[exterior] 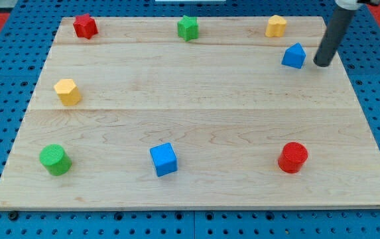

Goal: Move the blue triangle down to the yellow heart

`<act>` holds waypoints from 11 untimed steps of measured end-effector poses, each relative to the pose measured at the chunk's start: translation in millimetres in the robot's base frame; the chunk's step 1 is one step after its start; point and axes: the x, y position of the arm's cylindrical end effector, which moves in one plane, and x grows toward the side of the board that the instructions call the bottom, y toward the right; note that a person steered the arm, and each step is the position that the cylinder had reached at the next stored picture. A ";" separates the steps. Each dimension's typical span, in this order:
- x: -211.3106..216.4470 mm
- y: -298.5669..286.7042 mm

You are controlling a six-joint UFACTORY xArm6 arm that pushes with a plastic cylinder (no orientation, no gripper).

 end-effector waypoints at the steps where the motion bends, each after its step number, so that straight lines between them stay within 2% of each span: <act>1: 1.5 -12.1; 3: 2.1 -16.5; 5: 2.2 -77.4; 7: -12.0 -101.8; 9: -26.3 -93.4; 11: -15.1 -40.1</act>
